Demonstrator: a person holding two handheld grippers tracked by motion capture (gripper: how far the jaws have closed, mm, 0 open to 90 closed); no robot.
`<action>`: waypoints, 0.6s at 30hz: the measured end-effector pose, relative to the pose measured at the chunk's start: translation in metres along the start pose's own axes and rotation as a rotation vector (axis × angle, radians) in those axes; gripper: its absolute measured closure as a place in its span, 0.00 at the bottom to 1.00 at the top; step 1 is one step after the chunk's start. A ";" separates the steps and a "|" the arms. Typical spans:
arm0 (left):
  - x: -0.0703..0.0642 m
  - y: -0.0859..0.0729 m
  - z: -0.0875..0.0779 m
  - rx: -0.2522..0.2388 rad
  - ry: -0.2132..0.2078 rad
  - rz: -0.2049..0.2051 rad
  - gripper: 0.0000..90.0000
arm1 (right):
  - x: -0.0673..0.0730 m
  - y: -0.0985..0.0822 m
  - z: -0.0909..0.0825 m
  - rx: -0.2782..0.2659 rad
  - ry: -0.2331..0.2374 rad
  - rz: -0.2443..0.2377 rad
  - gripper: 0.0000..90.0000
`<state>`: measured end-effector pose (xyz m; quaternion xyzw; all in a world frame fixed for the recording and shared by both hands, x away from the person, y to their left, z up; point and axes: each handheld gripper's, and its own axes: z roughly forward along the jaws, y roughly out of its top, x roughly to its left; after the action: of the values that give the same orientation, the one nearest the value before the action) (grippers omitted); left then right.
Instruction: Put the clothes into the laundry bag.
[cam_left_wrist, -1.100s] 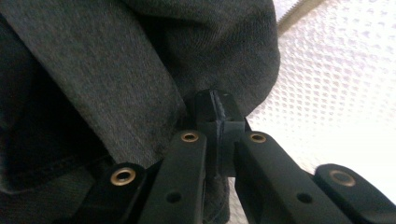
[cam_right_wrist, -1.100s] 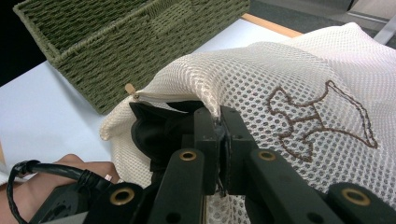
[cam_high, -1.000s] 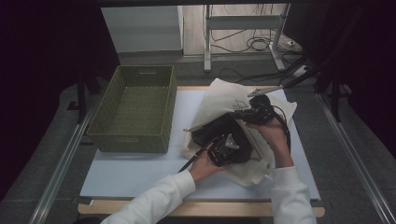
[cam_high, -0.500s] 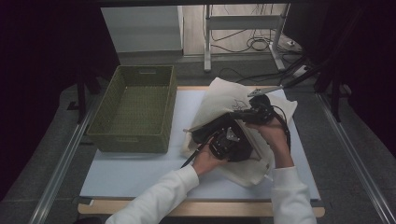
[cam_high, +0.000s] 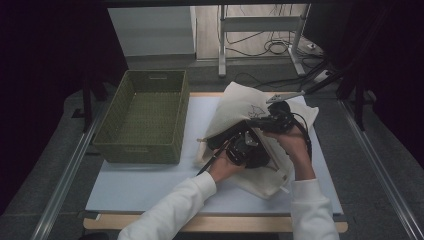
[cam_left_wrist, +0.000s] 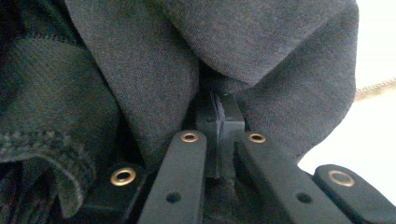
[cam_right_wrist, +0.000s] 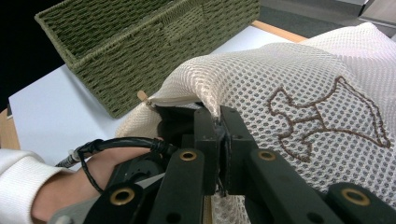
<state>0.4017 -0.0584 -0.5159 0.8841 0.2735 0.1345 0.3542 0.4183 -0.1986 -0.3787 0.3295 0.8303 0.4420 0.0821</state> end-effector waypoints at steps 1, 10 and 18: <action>0.001 0.000 0.000 -0.004 0.001 -0.006 1.00 | 0.000 0.000 0.000 0.000 0.001 -0.001 0.97; 0.003 -0.004 -0.010 -0.029 -0.032 -0.015 1.00 | -0.002 -0.001 0.000 0.001 -0.012 0.007 0.97; -0.006 -0.028 -0.043 -0.063 -0.118 -0.010 1.00 | -0.006 -0.002 0.000 -0.006 -0.013 0.018 0.97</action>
<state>0.3674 -0.0213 -0.5047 0.8775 0.2521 0.0892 0.3980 0.4217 -0.2030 -0.3813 0.3396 0.8254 0.4429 0.0846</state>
